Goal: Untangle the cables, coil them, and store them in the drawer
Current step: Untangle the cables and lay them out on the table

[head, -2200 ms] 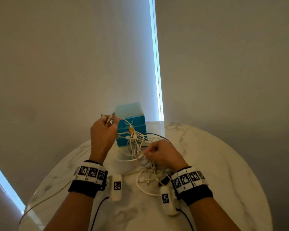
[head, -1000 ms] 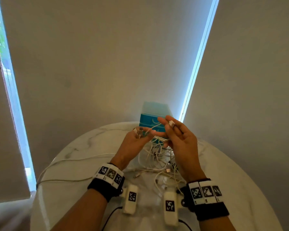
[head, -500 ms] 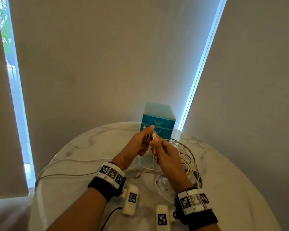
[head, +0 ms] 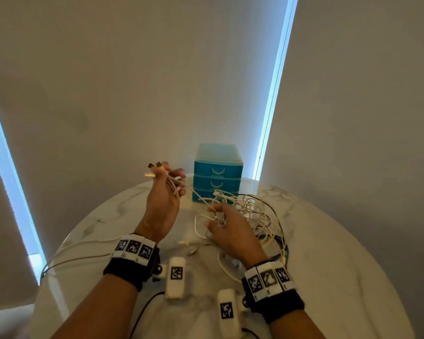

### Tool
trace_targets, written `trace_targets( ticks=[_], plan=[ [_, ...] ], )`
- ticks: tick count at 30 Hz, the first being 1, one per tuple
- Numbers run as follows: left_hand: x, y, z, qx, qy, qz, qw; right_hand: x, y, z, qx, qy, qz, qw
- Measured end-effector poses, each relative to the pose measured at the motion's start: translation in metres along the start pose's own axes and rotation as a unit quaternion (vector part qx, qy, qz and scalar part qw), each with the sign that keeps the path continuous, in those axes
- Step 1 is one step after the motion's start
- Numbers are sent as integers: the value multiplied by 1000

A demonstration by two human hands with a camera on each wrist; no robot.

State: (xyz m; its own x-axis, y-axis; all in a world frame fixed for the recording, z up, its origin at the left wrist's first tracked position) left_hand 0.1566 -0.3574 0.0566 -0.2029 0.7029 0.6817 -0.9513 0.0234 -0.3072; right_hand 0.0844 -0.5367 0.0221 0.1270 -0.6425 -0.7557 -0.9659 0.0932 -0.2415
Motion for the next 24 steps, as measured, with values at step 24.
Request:
trace_targets(
  ticks=[24],
  plan=[
    [12,27,32,-159,168,-82,969,-3,-7,1,-14,52,-84,995]
  ],
)
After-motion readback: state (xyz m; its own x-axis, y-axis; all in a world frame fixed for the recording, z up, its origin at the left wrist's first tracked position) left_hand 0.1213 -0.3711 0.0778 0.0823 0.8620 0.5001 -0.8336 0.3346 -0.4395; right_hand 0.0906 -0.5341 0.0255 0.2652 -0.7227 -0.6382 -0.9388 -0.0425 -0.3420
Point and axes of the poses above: each hand's wrist, its own y-axis away from the middle knuckle, its own z-axis out of the palm, x = y × z, the point moved 9 cm from there along -y, towards the middle knuckle
